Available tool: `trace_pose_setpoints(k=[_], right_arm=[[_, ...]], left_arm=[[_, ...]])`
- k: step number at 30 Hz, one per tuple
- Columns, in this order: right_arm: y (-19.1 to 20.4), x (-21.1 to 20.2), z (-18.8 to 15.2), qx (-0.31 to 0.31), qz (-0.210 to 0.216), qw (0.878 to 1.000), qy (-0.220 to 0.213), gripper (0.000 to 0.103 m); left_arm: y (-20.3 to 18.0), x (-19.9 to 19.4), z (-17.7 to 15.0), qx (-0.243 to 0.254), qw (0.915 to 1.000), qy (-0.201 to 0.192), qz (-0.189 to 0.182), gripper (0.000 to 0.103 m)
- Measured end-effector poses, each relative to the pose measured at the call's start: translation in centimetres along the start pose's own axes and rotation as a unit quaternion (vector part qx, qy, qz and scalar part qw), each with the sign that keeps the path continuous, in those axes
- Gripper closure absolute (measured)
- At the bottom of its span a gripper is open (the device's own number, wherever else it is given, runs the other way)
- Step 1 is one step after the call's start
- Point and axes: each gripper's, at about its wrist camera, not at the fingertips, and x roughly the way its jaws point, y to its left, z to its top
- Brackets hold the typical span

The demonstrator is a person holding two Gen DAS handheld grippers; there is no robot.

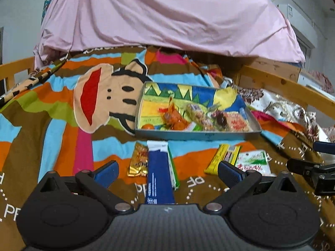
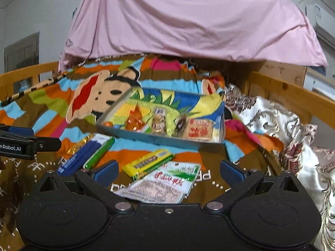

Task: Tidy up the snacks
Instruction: 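Raise both tools from the tray and move them back toward the loose snacks, then move the left tool to the long blue packet while the right tool approaches the white-green seaweed packet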

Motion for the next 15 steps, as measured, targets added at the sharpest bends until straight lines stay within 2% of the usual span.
trace_pose_setpoints(k=[15], right_arm=[[1.8, 2.8, -1.1, -0.033, 0.020, 0.997, 0.068, 0.001]], left_arm=[[1.2, 2.5, -1.6, -0.011, 0.9984, 0.056, -0.003, 0.000]])
